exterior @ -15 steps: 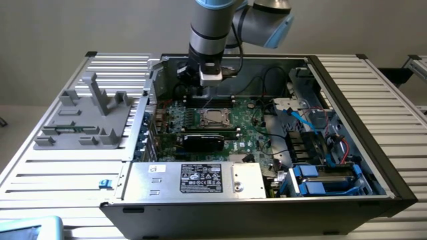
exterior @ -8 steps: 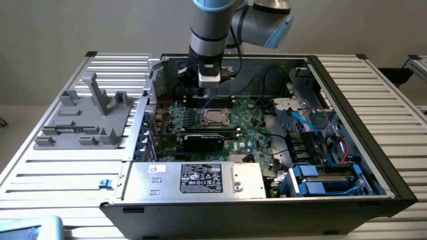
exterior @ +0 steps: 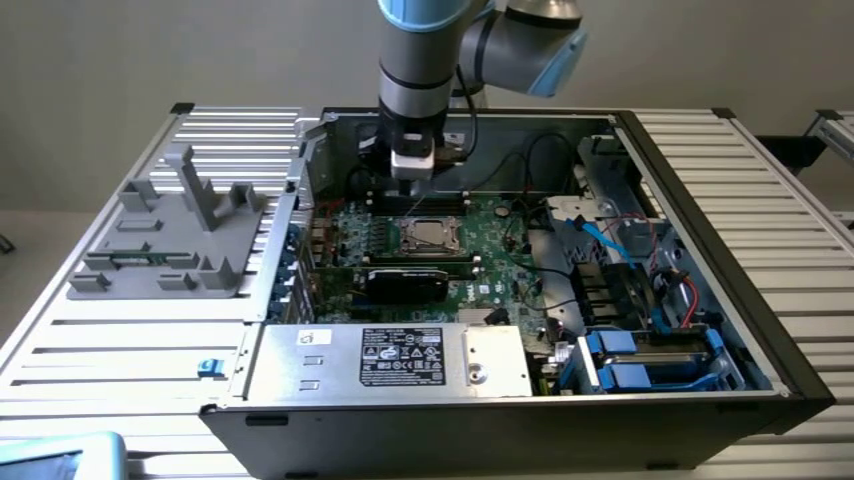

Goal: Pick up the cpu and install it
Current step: 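Install the first cpu locking lever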

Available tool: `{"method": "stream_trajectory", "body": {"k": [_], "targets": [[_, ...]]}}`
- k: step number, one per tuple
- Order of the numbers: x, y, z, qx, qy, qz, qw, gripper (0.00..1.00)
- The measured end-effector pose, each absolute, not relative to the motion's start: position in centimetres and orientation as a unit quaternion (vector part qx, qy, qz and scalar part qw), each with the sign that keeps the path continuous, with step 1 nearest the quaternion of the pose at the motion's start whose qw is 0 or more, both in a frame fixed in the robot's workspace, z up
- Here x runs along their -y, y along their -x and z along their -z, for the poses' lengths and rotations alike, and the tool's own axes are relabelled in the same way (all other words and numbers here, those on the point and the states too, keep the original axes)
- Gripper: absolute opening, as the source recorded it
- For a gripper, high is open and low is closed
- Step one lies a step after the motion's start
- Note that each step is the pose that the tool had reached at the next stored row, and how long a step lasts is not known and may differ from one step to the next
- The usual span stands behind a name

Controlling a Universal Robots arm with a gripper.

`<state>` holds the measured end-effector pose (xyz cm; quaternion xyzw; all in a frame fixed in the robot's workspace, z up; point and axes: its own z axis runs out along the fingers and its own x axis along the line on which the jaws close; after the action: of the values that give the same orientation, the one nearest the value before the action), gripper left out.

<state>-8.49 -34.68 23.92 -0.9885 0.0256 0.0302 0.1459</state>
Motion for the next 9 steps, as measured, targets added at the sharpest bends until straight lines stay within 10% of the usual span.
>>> {"method": "stream_trajectory", "body": {"k": [9], "targets": [[34.7,8.64,-23.23,-0.045,0.988,-0.026,0.147,0.12]]}}
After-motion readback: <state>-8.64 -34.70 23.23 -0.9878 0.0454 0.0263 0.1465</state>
